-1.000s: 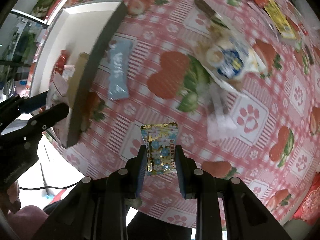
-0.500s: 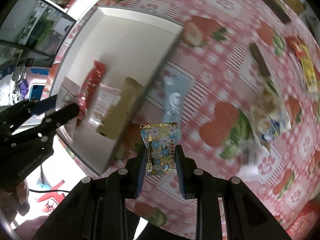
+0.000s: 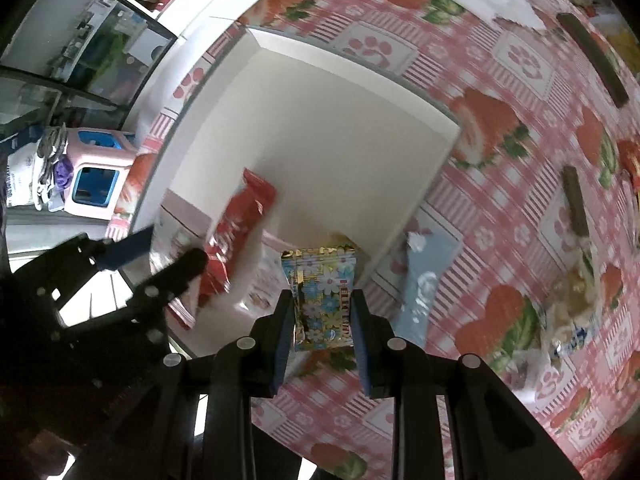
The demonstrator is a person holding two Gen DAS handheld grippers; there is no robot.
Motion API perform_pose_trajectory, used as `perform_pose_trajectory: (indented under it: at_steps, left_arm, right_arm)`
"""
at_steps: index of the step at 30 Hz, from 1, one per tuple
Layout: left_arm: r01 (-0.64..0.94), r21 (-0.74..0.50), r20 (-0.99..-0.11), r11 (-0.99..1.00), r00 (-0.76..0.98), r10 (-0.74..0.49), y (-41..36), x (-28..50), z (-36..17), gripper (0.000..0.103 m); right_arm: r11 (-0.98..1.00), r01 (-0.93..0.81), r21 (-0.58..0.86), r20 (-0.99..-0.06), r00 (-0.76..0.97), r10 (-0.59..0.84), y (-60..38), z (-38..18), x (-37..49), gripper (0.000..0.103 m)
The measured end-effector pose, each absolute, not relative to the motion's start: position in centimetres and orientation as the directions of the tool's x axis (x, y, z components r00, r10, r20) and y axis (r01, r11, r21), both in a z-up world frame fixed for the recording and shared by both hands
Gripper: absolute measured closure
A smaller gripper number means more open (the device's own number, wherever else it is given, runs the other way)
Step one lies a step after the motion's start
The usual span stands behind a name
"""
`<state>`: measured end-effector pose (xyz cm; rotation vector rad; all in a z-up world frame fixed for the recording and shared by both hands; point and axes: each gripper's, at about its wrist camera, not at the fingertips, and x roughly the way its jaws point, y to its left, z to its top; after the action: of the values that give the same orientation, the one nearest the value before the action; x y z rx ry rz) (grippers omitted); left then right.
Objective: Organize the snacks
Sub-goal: 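Open both grippers to drop the cranberry packet and foil candy into the tray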
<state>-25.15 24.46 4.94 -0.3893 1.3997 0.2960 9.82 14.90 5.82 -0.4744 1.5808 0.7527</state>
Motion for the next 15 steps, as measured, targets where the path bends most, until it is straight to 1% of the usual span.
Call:
perform_pose_trajectory:
  at_steps: [11,12,14,15]
  left_arm:
    - [-0.443,-0.067,-0.994,0.894,0.106,-0.022,25.2,-24.7,3.5,0.061]
    - [-0.444,-0.065,-0.994,0.893,0.105,-0.02,25.2,-24.7,3.5,0.058]
    - [-0.446,-0.058,-0.995,0.893,0.1,-0.014,25.2,-24.6,3.4,0.047]
    - [-0.448,-0.048,-0.995,0.893,0.097,-0.005,25.2,-24.6,3.4,0.031]
  right_arm:
    - [0.735,-0.637,0.231,-0.972,-0.188,0.143,17.8,4.1,11.3,0.074]
    - [0.735,-0.638,0.232,-0.972,-0.187,0.144,17.9,4.1,11.4,0.074]
    - [0.734,-0.637,0.235,-0.971,-0.19,0.146,18.5,3.9,11.6,0.074]
    - [0.736,-0.633,0.241,-0.969,-0.197,0.147,18.5,3.8,11.7,0.074]
